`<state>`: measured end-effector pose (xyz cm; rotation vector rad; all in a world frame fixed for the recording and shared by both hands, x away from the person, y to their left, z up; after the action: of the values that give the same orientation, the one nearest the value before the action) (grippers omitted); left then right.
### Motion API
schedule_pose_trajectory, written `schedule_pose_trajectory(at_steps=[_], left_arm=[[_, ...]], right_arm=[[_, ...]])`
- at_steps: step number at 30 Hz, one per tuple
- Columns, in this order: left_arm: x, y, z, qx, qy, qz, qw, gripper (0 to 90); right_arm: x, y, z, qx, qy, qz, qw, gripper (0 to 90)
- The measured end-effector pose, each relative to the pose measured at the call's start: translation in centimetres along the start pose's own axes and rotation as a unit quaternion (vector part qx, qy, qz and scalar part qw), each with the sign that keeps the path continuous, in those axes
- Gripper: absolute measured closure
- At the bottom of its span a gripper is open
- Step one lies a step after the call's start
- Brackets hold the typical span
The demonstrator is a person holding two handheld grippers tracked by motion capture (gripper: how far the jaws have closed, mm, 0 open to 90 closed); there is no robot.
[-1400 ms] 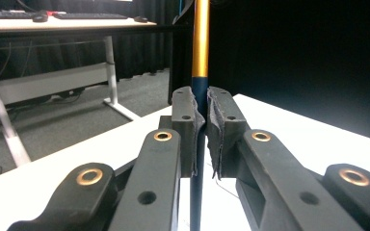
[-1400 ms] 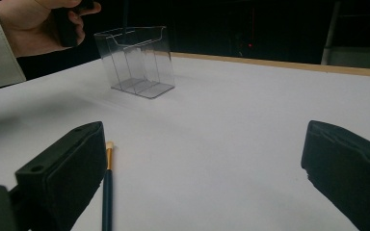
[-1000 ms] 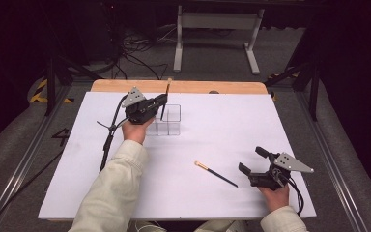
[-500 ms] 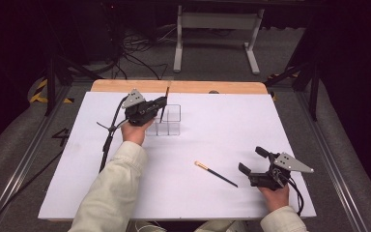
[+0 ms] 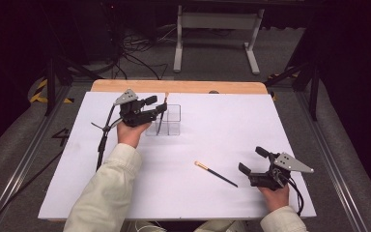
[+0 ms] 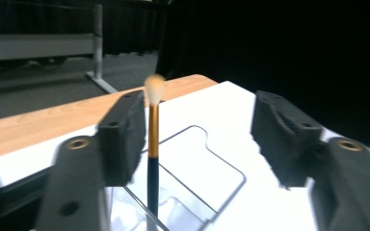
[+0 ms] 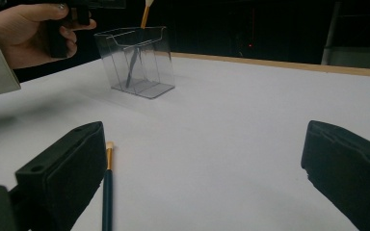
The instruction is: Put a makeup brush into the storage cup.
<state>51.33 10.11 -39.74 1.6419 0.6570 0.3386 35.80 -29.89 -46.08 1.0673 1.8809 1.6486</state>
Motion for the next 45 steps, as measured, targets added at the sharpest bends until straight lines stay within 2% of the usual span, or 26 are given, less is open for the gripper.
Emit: schedule_pose_trajectory(at_steps=[3, 6, 12, 15, 22, 24, 26, 36, 45], left_arm=[[-0.6, 0.4, -1.1, -0.006, -0.015, 0.002, 0.9999, 29.7], [-1.0, 0.6, -1.6, -0.008, -0.016, 0.003, 0.9998, 26.2], [-2.3, 1.2, -3.7, -0.011, -0.024, 0.012, 0.9996, 21.8], [-2.9, 1.1, -4.7, -0.012, -0.028, 0.024, 0.9993, 20.5], [-4.0, 0.9, -6.9, -0.010, -0.032, 0.031, 0.9990, 16.8], [-4.3, 0.8, -7.4, -0.008, -0.031, 0.037, 0.9988, 16.0], [-4.6, 0.6, -7.8, -0.006, -0.037, 0.033, 0.9987, 15.4], [-5.5, -0.1, -10.5, -0.006, -0.038, 0.042, 0.9984, 12.7], [-6.1, -2.2, -12.5, 0.010, -0.041, 0.048, 0.9980, 6.1]], right_arm=[[0.0, 0.0, 0.0, 0.000, -0.001, 0.000, 1.0000, 2.8], [0.0, 0.0, 0.0, 0.001, -0.002, -0.001, 1.0000, 2.8], [-0.1, 0.0, 0.0, 0.000, -0.005, -0.001, 1.0000, 2.7], [-0.1, 0.0, -0.1, 0.001, -0.004, 0.001, 1.0000, 2.7], [-0.1, 0.0, -0.1, 0.000, -0.005, 0.002, 1.0000, 2.7], [-0.1, 0.0, -0.1, -0.001, -0.005, 0.004, 1.0000, 2.7], [-0.1, 0.0, -0.1, -0.001, -0.005, 0.005, 1.0000, 2.7], [-0.1, 0.0, -0.1, -0.002, -0.004, 0.003, 1.0000, 2.7], [-0.1, 0.2, -0.3, -0.008, -0.002, 0.008, 0.9999, 1.9]])
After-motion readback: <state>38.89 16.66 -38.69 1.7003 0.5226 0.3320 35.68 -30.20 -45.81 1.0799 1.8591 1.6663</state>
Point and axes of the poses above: each handheld gripper's, and its own axes: z roughly forward along the jaws, y roughly out of its top, x roughly to its left, the point moved 4 cm from there along z, roughly forward along the jaws, and after that the axes turned 5 degrees about z, right-handed, at the moved point
